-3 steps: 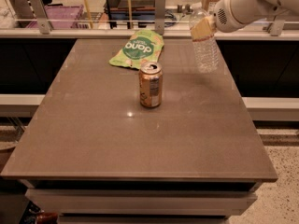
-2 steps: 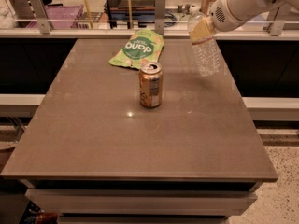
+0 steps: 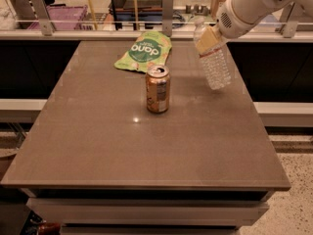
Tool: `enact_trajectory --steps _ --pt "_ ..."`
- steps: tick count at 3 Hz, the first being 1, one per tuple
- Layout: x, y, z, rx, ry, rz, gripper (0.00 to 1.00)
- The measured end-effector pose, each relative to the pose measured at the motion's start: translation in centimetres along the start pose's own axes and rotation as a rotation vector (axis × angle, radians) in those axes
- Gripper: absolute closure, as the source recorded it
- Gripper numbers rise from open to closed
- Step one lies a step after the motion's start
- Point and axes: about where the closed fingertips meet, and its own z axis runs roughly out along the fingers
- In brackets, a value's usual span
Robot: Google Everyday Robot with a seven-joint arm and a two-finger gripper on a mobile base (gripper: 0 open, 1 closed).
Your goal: Knock water bottle over
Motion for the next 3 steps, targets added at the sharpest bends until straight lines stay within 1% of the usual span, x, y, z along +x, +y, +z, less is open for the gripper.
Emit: enact_trajectory --steps 2,3 --pt "1.5 0.4 0.9 -0.006 0.105 0.007 1.0" --pt "1.6 0.9 2.2 -0.031 0.144 -0.002 1.0"
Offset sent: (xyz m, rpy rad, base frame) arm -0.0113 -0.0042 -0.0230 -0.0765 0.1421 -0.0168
